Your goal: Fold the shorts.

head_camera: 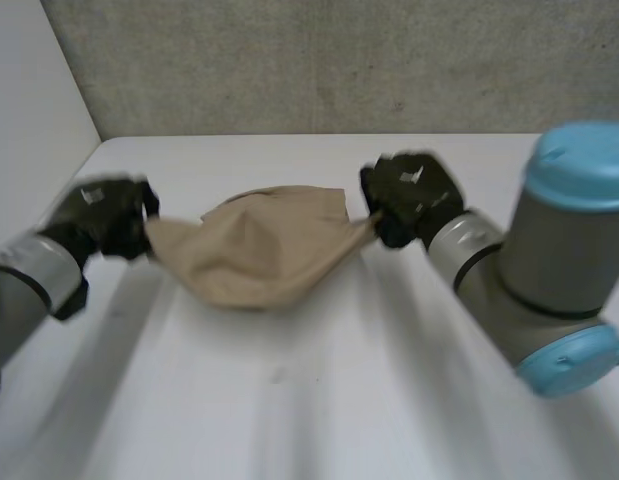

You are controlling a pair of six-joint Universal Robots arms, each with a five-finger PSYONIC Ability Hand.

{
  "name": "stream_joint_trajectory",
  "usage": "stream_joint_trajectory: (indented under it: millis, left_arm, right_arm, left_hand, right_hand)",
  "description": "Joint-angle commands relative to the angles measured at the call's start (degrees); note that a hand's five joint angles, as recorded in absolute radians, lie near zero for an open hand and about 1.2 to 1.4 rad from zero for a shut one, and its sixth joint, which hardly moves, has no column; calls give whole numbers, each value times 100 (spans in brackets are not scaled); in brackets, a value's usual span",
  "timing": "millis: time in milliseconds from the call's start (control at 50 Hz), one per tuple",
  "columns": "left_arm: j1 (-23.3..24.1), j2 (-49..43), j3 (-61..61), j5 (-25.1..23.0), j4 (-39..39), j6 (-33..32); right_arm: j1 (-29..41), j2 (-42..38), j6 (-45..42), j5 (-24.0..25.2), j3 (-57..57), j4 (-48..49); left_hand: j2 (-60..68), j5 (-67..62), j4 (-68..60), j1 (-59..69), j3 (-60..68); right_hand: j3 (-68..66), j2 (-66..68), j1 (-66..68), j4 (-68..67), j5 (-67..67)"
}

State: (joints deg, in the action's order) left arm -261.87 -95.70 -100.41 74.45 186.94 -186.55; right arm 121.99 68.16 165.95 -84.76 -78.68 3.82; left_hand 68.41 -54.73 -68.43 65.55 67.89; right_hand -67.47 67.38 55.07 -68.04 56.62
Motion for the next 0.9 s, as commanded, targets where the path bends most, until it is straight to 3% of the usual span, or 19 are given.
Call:
stream_joint_trajectory:
  millis: [20,140,240,380,460,540,780,900]
  left_arm:
    - [215,1693,119,-27,-166,48]
    - [479,1581,-110,-1,-377,13]
    - [540,450,-277,201,-456,-5]
    - [584,-379,-146,711,-456,-136]
    - [751,-573,47,878,-456,-242]
    - [787,-757,214,905,-439,-251]
    - [927,-1408,856,1063,-474,-242]
    - [1033,-1654,1085,1265,-474,-242]
  right_arm:
    - [-316,1155,-116,73,2,-363]
    - [-351,1147,-370,205,-173,-689]
    - [-368,453,-529,196,-402,-724]
    - [-509,-233,-476,170,-376,-733]
    - [-518,-251,-345,170,-385,-785]
    - [-509,-190,-222,170,-402,-987]
    - [-518,294,-204,319,-780,-1761]
    - [-518,461,-169,434,-1131,-1840]
  left_hand:
    - [1159,-1527,-1157,1445,1211]
    - [1159,-1527,-1157,1445,1211]
    - [1159,-1527,-1157,1445,1211]
    - [1159,-1527,-1157,1445,1211]
    - [1159,-1527,-1157,1445,1211]
    - [1159,-1527,-1157,1445,1211]
    - [1159,-1527,-1157,1445,1211]
    - [1159,-1527,-1157,1445,1211]
  right_hand:
    - [-1253,1262,2493,-1196,1338]
    - [-1253,1262,2493,-1196,1338]
    - [-1253,1262,2493,-1196,1338]
    - [-1253,1262,2493,-1196,1338]
    - [921,-912,319,978,-836]
    - [2235,-2227,-995,2292,-2150]
    - [4406,-4398,-3166,4464,-4321]
    - [4813,-4805,-3574,4871,-4728]
